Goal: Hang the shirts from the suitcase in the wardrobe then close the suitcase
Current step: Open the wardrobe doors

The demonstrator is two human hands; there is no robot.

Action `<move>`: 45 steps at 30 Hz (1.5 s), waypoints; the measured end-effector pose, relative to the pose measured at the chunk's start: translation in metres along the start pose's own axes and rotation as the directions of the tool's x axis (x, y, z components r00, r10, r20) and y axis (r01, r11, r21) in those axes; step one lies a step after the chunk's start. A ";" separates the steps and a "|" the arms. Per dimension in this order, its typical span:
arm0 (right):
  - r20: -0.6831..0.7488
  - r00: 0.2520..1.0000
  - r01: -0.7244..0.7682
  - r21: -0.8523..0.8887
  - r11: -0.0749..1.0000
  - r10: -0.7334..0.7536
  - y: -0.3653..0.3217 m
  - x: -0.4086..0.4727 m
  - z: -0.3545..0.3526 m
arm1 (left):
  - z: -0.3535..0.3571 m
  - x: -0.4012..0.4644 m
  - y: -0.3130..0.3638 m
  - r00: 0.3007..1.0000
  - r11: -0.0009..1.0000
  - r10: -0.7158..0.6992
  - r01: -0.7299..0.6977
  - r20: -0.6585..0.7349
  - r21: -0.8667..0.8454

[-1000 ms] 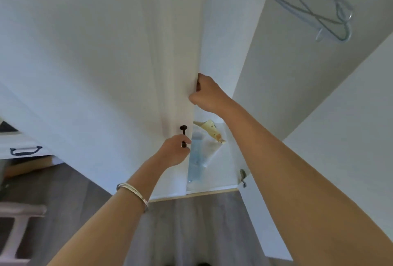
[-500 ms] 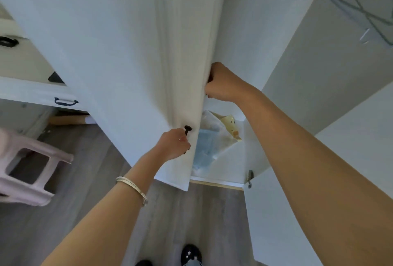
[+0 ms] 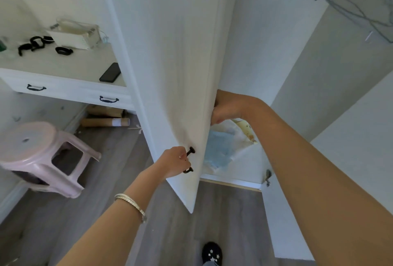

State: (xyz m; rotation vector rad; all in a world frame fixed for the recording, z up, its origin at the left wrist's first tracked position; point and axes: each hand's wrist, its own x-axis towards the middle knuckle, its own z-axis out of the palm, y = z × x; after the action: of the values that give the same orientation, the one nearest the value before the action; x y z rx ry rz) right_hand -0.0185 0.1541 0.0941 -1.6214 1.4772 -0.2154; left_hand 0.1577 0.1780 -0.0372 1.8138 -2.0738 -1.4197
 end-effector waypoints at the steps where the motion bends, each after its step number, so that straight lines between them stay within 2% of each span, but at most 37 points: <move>1: 0.005 1.000 -0.004 0.002 1.000 0.004 -0.011 -0.002 0.015 | -0.006 -0.014 -0.012 1.000 1.000 0.004 -0.004 0.000 0.009; 6: -0.007 1.000 -0.004 0.008 1.000 0.004 -0.063 -0.005 0.079 | -0.044 -0.055 -0.073 1.000 0.996 0.024 -0.026 0.016 0.087; 11: -0.064 0.997 0.042 -0.034 0.999 -0.044 -0.109 0.006 0.123 | -0.079 -0.087 -0.115 0.999 0.996 0.033 -0.032 -0.007 0.087; 17: -0.069 0.991 0.111 -0.078 0.991 -0.117 -0.162 0.029 0.165 | -0.122 -0.111 -0.162 1.000 0.996 0.011 -0.010 -0.014 0.084; 24: -0.086 0.980 0.182 -0.002 0.983 -0.181 -0.212 0.065 0.206 | -0.162 -0.127 -0.198 0.991 0.999 -0.052 0.053 -0.125 0.005; 29: -0.119 0.962 0.244 -0.013 0.970 -0.244 -0.236 0.097 0.226 | -0.190 -0.122 -0.222 0.954 0.992 -0.123 0.124 -0.273 -0.013; 32: -0.132 0.953 0.271 -0.036 0.962 -0.273 -0.243 0.110 0.229 | -0.200 -0.118 -0.229 0.947 0.992 -0.128 0.129 -0.295 -0.017; 39: -0.085 0.952 0.288 -0.058 0.956 -0.293 -0.241 0.121 0.220 | -0.206 -0.110 -0.240 0.958 0.991 -0.130 0.129 -0.256 -0.021; 42: -0.077 0.949 0.302 -0.064 0.951 -0.307 -0.238 0.122 0.217 | -0.203 -0.113 -0.240 0.946 0.955 -0.271 0.287 -0.180 0.072; 45: -0.027 0.948 0.316 -0.050 0.947 -0.318 -0.232 0.120 0.211 | -0.192 -0.123 -0.230 0.902 0.893 -0.431 0.423 0.026 0.155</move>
State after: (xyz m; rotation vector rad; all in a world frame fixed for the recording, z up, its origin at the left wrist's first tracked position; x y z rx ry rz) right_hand 0.3160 0.1252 0.0830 -1.8965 1.2467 -0.3948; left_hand 0.4802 0.1874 -0.0097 2.4370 -1.9258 -1.4501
